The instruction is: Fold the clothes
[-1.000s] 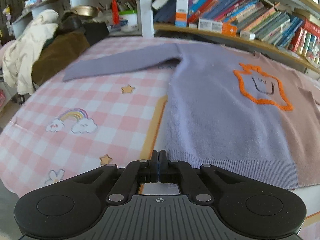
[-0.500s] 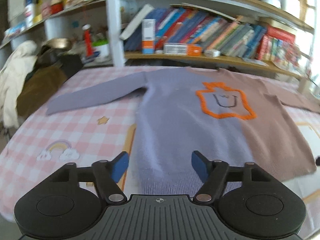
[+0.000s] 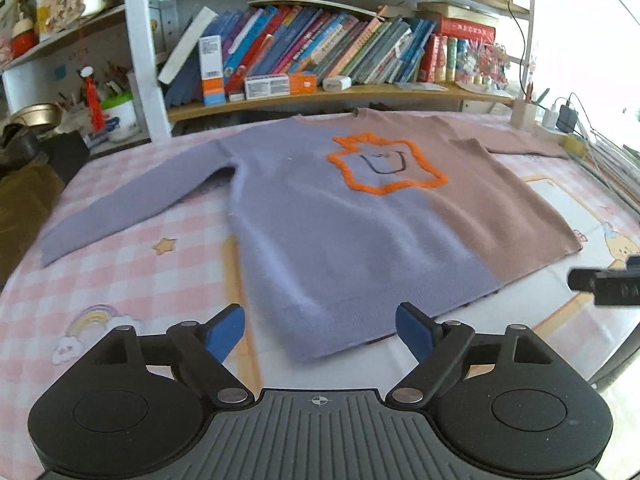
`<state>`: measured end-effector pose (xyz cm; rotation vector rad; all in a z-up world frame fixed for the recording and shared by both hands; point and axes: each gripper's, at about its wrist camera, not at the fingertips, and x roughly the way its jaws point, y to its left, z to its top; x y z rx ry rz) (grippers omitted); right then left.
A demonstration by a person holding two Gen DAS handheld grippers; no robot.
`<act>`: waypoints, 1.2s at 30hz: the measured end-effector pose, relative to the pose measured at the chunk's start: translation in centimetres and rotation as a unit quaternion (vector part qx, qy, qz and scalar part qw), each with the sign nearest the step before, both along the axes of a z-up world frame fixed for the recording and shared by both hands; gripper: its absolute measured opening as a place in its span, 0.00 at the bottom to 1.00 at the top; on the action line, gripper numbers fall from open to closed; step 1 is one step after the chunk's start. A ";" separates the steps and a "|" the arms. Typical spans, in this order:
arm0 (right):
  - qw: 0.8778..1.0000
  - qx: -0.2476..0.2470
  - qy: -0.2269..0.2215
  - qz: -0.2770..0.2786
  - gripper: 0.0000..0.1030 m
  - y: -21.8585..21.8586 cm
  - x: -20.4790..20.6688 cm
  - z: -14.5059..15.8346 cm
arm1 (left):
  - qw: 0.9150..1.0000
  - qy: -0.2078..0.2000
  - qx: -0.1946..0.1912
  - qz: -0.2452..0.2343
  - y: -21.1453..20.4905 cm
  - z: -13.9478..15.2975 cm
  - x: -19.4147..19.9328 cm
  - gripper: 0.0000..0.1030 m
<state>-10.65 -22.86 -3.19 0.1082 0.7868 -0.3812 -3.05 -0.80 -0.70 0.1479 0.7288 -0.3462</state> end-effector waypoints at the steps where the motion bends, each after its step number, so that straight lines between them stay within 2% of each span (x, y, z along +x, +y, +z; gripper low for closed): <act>1: 1.000 -0.001 -0.001 -0.004 0.92 0.6 -0.4 -0.1 | 1.000 0.001 -0.001 0.003 0.6 -0.1 0.0 0.83; 5: 1.000 -0.003 -0.002 -0.002 0.92 2.0 -1.1 -0.2 | 1.000 0.011 -0.006 0.007 1.9 -0.3 -0.2 0.84; 10: 1.000 -0.005 -0.004 0.010 0.94 3.1 -1.2 -0.2 | 1.000 0.004 -0.011 0.003 1.7 -0.1 -0.6 0.84; 17: 0.998 0.000 -0.020 0.054 0.96 2.9 -0.9 0.2 | 1.000 0.006 0.009 0.019 0.8 0.5 -1.7 0.84; 26: 0.999 0.024 -0.012 0.029 0.96 0.9 -1.4 -0.8 | 0.999 0.013 0.021 0.021 0.1 0.4 -3.1 0.84; 30: 0.999 0.020 -0.014 0.026 0.96 0.9 -1.5 -0.6 | 1.000 0.010 0.018 0.011 0.1 0.6 -2.5 0.84; 36: 1.000 0.026 -0.015 -0.010 0.96 1.8 -0.1 -0.6 | 1.000 0.001 0.014 -0.012 1.9 0.3 -0.2 0.84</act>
